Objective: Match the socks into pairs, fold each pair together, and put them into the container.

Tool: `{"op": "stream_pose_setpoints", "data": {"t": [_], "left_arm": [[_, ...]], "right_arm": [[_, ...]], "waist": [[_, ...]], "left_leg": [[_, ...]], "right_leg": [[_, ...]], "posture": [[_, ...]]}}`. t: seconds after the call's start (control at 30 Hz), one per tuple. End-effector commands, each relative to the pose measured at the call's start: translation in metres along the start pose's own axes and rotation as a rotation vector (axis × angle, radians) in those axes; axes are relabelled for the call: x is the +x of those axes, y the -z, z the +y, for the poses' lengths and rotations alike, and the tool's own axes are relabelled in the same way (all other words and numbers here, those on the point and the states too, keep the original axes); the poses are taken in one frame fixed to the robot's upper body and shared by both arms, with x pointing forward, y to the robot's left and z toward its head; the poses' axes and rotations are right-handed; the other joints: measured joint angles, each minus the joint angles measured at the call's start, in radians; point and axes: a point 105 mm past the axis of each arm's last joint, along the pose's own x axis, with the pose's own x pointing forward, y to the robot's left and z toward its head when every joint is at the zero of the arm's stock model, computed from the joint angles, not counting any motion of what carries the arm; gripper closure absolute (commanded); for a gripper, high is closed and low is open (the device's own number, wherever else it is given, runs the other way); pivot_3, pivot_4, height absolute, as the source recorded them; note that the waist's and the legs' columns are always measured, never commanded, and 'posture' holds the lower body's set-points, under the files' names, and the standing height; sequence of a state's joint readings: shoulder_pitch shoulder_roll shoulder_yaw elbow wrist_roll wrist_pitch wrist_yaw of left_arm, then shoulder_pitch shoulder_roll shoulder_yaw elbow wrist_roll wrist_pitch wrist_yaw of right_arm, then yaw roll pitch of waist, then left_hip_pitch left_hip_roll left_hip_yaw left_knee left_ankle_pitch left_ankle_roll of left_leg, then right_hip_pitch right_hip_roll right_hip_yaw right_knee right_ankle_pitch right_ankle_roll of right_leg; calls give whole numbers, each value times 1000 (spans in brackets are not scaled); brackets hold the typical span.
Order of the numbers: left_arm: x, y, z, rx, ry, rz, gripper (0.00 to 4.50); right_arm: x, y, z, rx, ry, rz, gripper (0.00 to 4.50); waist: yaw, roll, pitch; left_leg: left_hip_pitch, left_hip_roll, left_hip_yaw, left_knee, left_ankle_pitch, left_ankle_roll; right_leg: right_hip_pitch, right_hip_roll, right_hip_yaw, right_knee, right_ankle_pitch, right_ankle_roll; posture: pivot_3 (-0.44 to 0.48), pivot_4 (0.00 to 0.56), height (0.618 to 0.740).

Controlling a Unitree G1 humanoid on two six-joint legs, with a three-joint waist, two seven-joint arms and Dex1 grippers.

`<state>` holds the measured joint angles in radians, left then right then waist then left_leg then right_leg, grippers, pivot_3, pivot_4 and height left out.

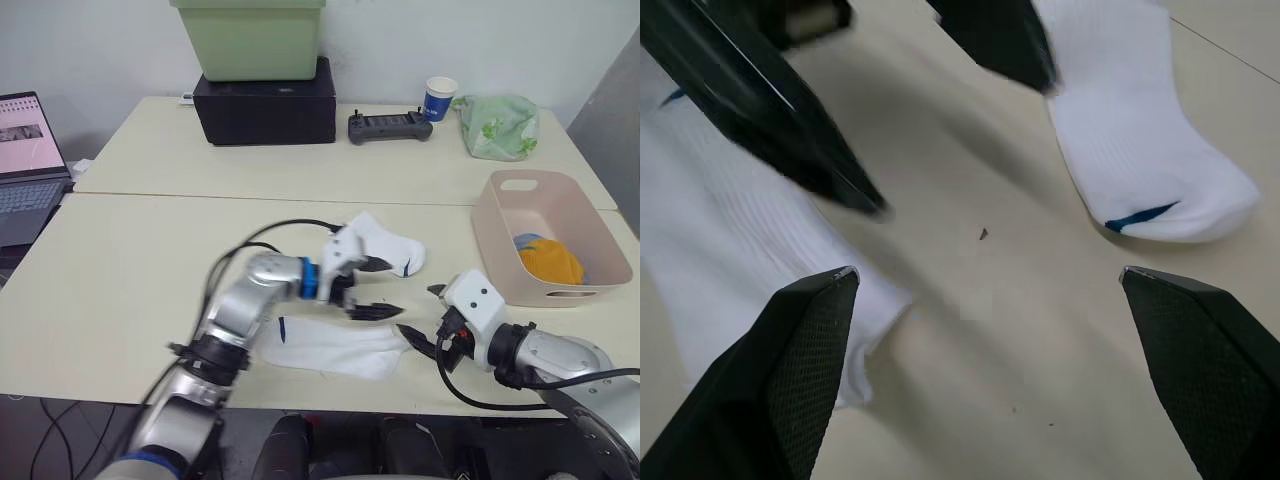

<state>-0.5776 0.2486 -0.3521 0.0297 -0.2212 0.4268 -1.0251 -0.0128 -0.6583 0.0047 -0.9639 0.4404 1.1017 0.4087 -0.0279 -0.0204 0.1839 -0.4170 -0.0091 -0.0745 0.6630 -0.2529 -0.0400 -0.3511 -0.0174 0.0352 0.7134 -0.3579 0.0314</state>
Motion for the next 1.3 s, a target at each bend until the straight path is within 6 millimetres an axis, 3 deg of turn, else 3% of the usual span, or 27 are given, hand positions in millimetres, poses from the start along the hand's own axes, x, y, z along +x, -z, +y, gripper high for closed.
{"op": "stream_pose_setpoints", "data": {"t": [0.03,0.2,0.27,0.43,0.7,0.9,1.03,1.17,1.3], "left_arm": [[23,4,19,91,-127,60,80],[48,16,39,160,-217,111,80],[53,20,42,193,-218,127,464],[59,27,37,232,-180,126,1925],[49,30,31,215,-142,100,4472],[3,20,15,113,22,20,4472],[-42,7,7,1,118,-36,4472],[-70,6,7,-67,133,-15,4472],[-82,15,3,-82,157,22,4472]], "right_arm": [[-12,-14,4,-67,22,-64,0],[-15,-10,2,-66,56,-57,0],[-16,-9,0,-66,73,-58,0],[-20,-10,-6,-77,112,-67,0],[-21,-16,-12,-91,137,-77,0],[-18,-22,-13,-102,120,-95,0],[-9,-33,-16,-82,117,-140,0],[18,-45,-32,14,170,-193,0],[55,-59,-61,170,265,-230,0]], "waist": [[0,0,0],[-4,0,0],[-4,0,0],[-2,0,0],[-3,0,0],[-6,0,0],[-6,0,0],[-8,1,0],[-6,1,0]], "left_leg": [[0,0,0,0,0,0],[0,0,1,-1,0,0],[0,0,1,-1,0,0],[0,0,1,-1,0,0],[0,0,1,-1,0,0],[0,2,1,-1,0,0],[0,2,0,-1,0,0],[2,2,0,-1,0,0],[1,1,0,-1,0,0]], "right_leg": [[0,0,0,0,0,0],[-1,1,0,1,0,0],[-1,1,0,1,0,0],[-1,1,0,0,0,0],[-1,1,0,0,0,0],[-1,1,0,1,0,0],[-1,1,0,1,0,0],[-1,1,0,1,0,0],[-1,1,0,1,0,0]], "posture": [[0,150,720],[0,150,720],[0,150,720],[0,150,720],[0,150,720],[0,150,720],[0,150,720],[0,150,720],[0,150,720]]}}
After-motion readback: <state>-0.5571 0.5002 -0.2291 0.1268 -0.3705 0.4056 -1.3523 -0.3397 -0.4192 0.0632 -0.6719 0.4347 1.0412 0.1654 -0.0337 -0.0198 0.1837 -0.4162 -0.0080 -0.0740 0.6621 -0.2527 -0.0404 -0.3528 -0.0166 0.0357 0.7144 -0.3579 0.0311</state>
